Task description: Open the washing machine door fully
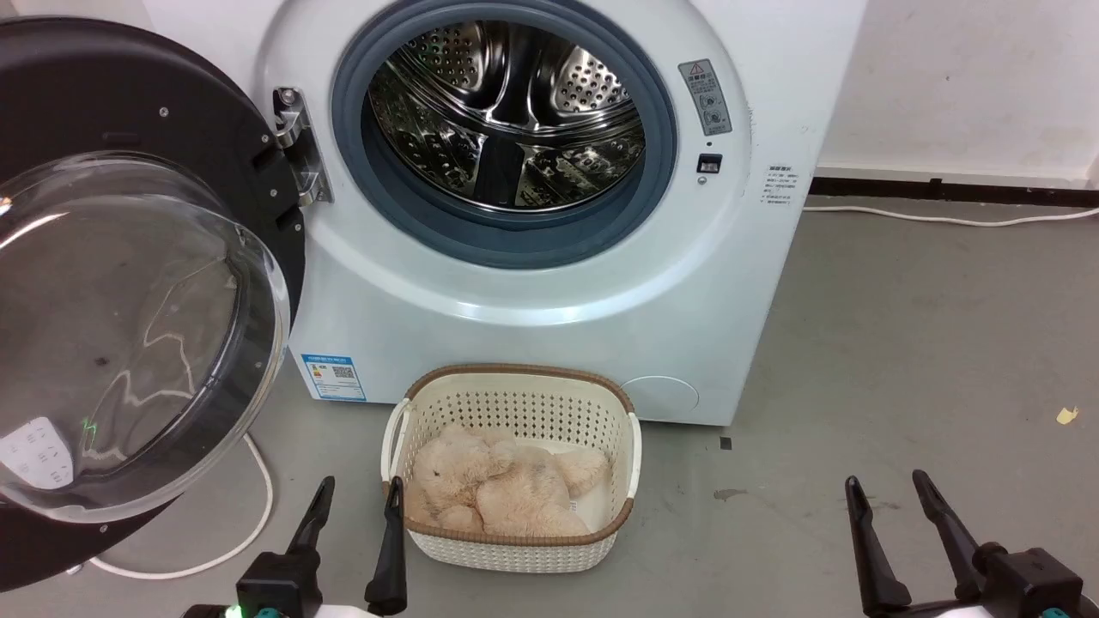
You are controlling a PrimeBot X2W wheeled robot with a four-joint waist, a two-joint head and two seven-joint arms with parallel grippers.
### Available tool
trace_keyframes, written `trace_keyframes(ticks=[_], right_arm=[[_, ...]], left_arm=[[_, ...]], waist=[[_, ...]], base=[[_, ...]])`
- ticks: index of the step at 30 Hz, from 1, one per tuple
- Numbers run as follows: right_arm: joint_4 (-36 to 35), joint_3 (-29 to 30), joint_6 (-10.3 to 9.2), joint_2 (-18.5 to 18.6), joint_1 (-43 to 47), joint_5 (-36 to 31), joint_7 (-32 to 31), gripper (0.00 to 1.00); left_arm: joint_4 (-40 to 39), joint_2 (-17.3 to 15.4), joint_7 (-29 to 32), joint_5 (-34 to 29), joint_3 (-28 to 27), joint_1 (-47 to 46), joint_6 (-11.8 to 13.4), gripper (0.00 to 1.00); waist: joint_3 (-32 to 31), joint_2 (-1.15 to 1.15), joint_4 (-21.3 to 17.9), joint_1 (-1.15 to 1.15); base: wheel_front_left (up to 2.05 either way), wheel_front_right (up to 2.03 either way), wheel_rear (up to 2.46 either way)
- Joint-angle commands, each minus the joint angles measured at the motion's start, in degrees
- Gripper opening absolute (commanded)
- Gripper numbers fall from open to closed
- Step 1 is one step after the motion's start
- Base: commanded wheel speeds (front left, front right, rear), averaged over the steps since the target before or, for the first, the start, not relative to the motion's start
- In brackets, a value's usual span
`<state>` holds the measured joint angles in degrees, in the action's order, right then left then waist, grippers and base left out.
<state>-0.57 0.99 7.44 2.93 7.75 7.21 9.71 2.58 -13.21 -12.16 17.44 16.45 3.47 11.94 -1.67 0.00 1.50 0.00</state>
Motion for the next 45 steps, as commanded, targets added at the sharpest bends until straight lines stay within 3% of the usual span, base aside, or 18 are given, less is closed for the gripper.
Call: trace_keyframes(ticks=[1,2,45], right_arm=[[0.1,-0.1,0.05,0.0,0.0,0.3,0.3,1.00],[0.0,0.0,0.00,0.0,0.0,0.0,0.0,0.00],[0.2,-0.3,0.01,0.0,-2.5,-2.3,-3.1,0.00]], left_arm=[[-0.2,0.1,-0.4,0.4,-0.1,0.2,0.0,1.00],[-0.2,0.1,0.0,0.4,-0.1,0.0,0.0,0.00],[-1.0,3.3,3.9,-5.3,-5.3,-1.1,-3.8,0.00]], waist=[[0.0,0.00,0.0,0.00],[0.0,0.00,0.0,0.00],[0.5,0.00,-0.5,0.00]], base=[[0.00,0.00,0.00],[0.00,0.00,0.00],[0.00,0.00,0.00]])
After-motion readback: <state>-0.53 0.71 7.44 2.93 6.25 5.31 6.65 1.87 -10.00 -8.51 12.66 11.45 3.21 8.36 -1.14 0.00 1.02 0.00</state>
